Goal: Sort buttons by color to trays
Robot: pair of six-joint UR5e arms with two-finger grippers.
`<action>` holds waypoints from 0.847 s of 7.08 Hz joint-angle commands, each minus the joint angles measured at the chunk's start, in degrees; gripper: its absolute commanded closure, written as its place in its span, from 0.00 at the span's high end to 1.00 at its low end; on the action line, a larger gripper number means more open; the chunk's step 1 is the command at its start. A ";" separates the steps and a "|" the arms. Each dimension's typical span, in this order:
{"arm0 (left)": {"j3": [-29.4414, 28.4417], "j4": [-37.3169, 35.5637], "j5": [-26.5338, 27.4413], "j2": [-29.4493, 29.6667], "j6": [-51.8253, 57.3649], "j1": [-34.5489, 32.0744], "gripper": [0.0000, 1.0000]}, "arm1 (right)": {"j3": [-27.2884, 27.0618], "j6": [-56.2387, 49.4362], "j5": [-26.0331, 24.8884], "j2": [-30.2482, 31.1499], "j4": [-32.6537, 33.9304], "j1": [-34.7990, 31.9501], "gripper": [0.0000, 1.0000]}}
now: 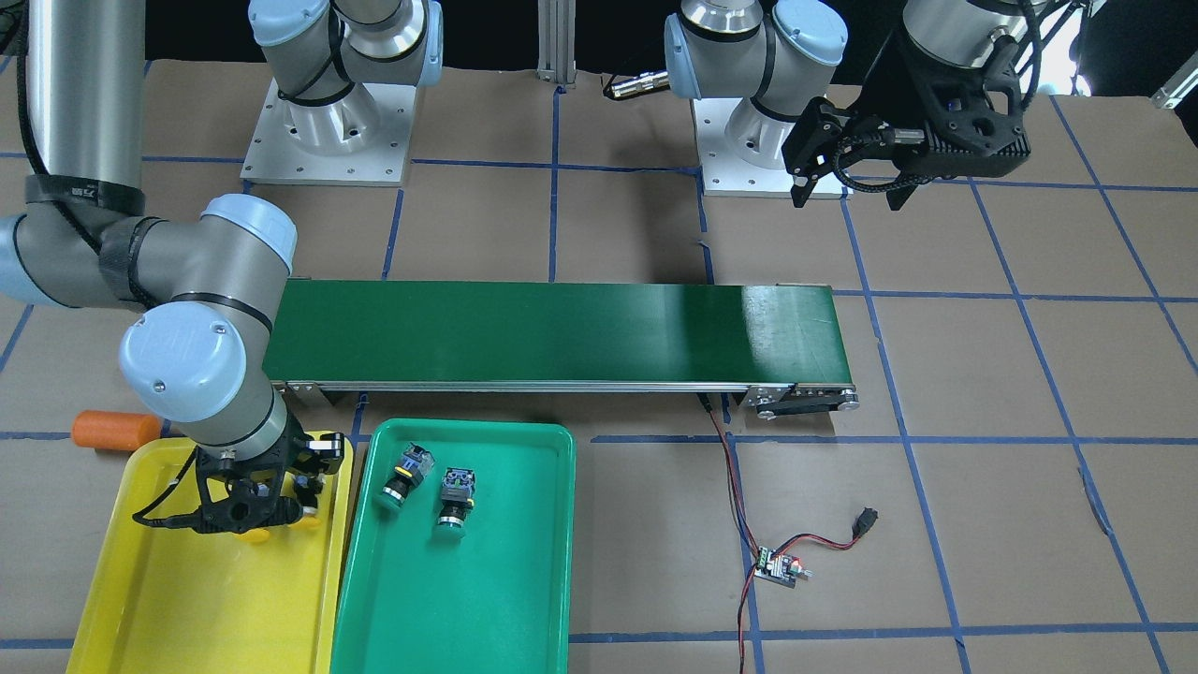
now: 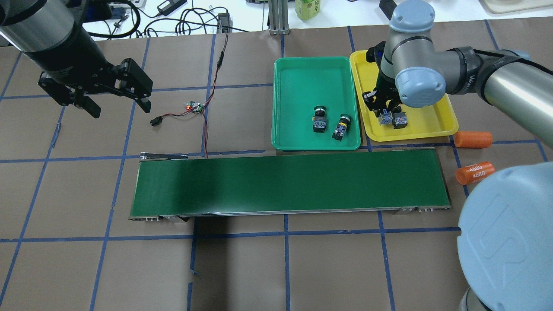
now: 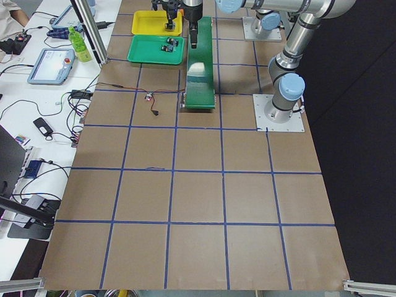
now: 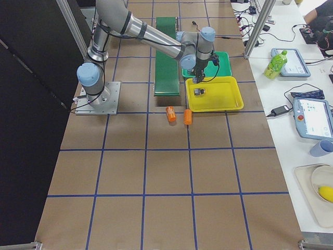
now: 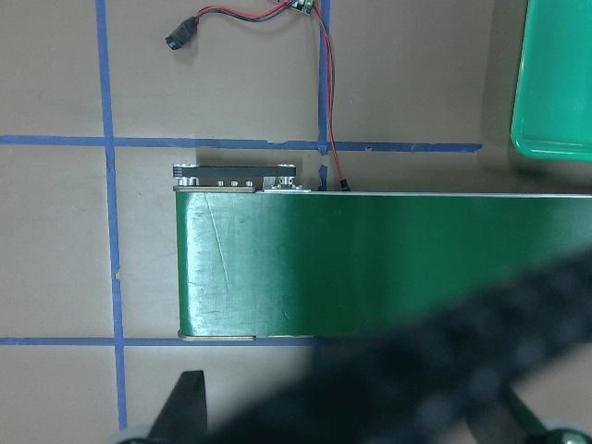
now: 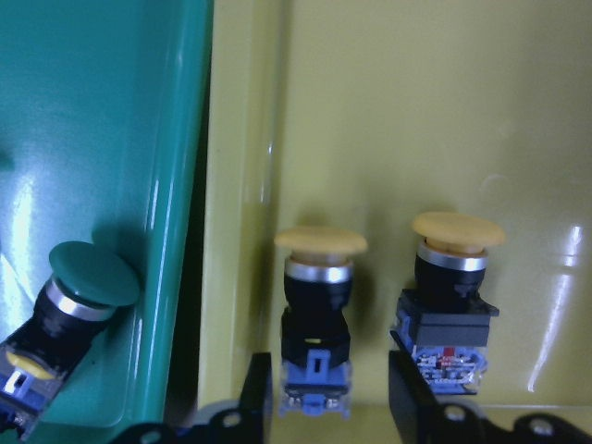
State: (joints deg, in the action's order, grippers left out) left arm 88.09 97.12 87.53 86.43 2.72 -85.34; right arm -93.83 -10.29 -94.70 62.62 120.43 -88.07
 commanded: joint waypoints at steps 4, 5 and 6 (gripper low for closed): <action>-0.46 0.09 0.36 -0.03 -0.18 0.00 1.00 | -0.04 1.15 0.39 15.37 -15.79 0.18 1.00; -0.73 0.09 1.15 -0.21 -0.09 0.00 1.00 | 0.05 2.11 0.13 21.26 -18.63 0.18 1.00; -1.60 0.17 2.72 0.14 -0.09 0.00 1.00 | -0.21 2.64 0.91 25.23 -27.53 -0.17 1.00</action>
State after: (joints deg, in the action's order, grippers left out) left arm 87.22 97.23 88.88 86.36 2.62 -85.34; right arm -93.89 -8.33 -94.29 82.61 100.74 -87.98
